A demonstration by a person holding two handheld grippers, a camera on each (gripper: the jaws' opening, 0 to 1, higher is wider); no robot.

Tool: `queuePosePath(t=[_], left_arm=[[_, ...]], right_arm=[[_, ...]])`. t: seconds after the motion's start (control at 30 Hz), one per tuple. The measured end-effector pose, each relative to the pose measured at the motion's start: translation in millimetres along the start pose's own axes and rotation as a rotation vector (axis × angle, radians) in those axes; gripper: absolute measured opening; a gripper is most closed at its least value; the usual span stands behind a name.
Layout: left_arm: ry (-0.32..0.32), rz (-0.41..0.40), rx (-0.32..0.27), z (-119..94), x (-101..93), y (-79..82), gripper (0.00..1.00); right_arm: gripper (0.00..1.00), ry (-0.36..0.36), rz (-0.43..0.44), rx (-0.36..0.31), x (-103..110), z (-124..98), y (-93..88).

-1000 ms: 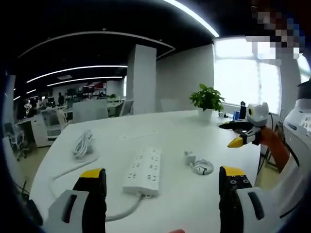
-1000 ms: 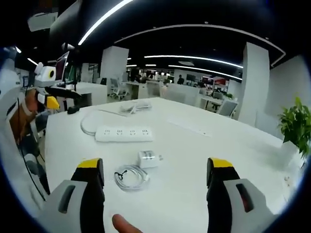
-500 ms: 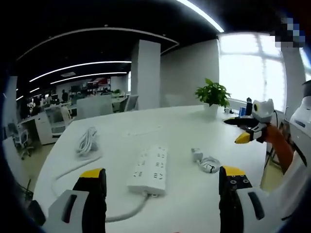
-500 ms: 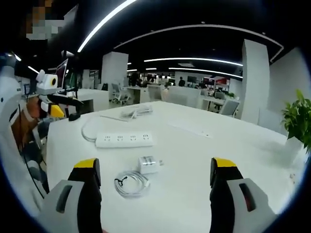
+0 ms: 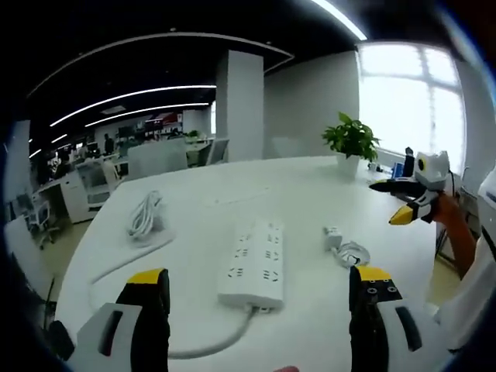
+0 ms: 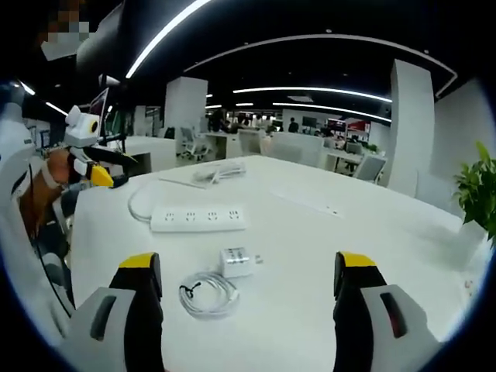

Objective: Straighten the power strip on the desk, plug the charger into it

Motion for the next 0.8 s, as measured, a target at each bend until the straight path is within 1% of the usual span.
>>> queuePosePath(t=[0.17,0.23,0.37,0.5,0.6,0.8], left_arm=[[-0.019,-0.018,0.003,20.0,3.8,0.2,0.94],[-0.037,-0.017,0.024,28.6,2.3,-3.9,0.94],[-0.058,0.016,0.062,44.3,-2.3,-14.9,0.96],[-0.086,0.008,0.057,53.6,-4.7,-21.1,0.96],[-0.096,0.021,0.053,58.5,-4.9,-23.6,0.96],[-0.114,0.014,0.117,74.2,-4.7,-38.1,0.96]], right_arm=[[0.90,0.001,0.008,0.004,-0.5,3.1,-1.7],[0.90,0.004,0.012,0.004,0.2,5.0,-2.7],[0.89,0.013,0.020,0.012,0.6,10.2,-7.0],[0.89,0.019,0.022,0.021,0.7,13.1,-9.5],[0.89,0.019,0.026,0.023,-0.2,15.1,-10.5],[0.89,0.024,0.033,0.032,-0.5,19.9,-14.5]])
Point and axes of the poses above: the point that each gripper's makers call its tool centre point, and the gripper's own axes: z roughly forward along the fingers, x roughly to its left, y roughly out of its top, the point moved 3 cm from there along -z, roughly backward along the fingers, and after that the axes turned 12 degrees about z, right-handed, at the moved point
